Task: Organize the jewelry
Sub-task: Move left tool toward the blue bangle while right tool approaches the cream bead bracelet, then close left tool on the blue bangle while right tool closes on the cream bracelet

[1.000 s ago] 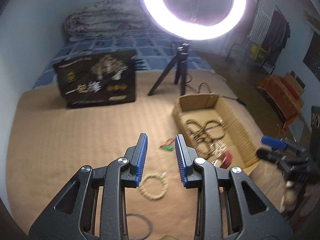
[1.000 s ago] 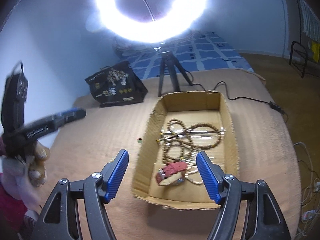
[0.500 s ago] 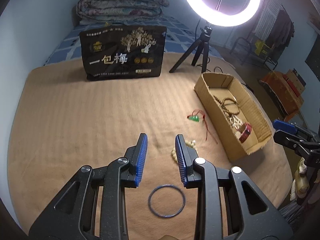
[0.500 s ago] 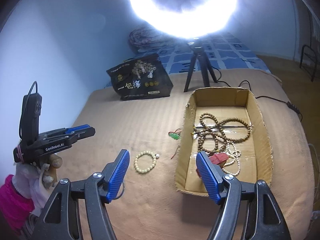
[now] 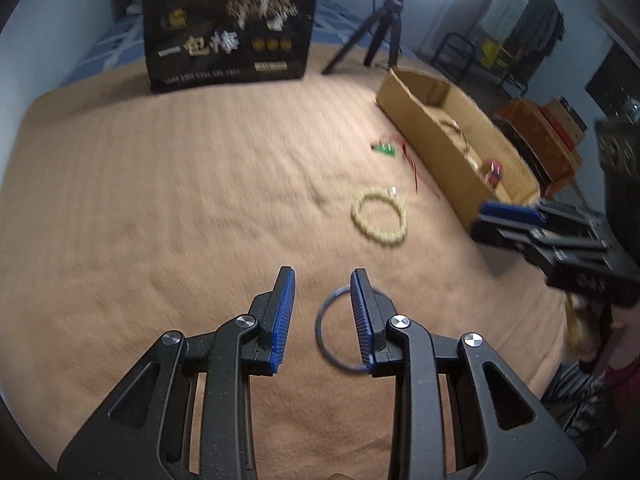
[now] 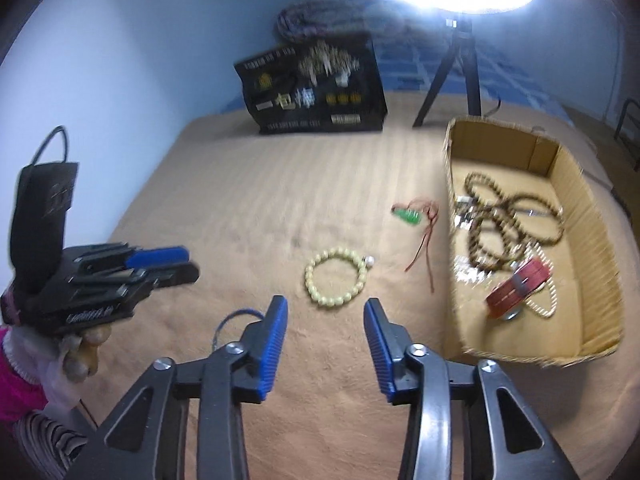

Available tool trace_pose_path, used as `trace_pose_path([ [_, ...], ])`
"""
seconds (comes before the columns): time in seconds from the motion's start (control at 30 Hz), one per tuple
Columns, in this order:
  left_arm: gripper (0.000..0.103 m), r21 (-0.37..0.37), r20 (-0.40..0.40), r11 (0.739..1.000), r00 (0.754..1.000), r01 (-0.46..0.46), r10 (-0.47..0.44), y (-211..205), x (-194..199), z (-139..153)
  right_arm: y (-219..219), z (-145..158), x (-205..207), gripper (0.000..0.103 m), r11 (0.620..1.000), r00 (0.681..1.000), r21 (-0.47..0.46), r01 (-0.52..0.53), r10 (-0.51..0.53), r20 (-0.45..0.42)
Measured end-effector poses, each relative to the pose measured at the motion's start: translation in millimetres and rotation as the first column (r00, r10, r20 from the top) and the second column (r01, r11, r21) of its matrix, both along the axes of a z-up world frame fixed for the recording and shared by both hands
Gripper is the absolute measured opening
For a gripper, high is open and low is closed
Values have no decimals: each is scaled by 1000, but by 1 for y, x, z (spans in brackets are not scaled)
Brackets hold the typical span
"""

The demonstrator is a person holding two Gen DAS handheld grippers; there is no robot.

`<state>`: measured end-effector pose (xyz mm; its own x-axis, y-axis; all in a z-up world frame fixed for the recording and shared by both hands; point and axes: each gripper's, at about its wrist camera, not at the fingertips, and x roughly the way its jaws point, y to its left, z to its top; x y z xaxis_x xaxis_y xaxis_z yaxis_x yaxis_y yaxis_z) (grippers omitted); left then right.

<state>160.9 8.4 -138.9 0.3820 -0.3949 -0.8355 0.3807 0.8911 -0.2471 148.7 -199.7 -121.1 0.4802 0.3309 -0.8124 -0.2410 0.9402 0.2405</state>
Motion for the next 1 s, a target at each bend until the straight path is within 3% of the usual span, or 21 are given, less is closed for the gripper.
trace_pose_path([
  [0.27, 28, -1, -15, 998, 998, 62, -62, -1, -12, -24, 4, -28, 16, 33, 995, 994, 3, 101, -100, -36],
  [0.57, 28, 25, -4, 994, 994, 107, -107, -6, -15, -39, 23, -52, 28, 29, 985, 986, -76, 156, -160, -49],
  [1.0, 28, 92, 4, 984, 988, 155, -156, -21, -9, -51, 33, -66, 41, 25, 970, 973, -113, 214, -221, -58],
])
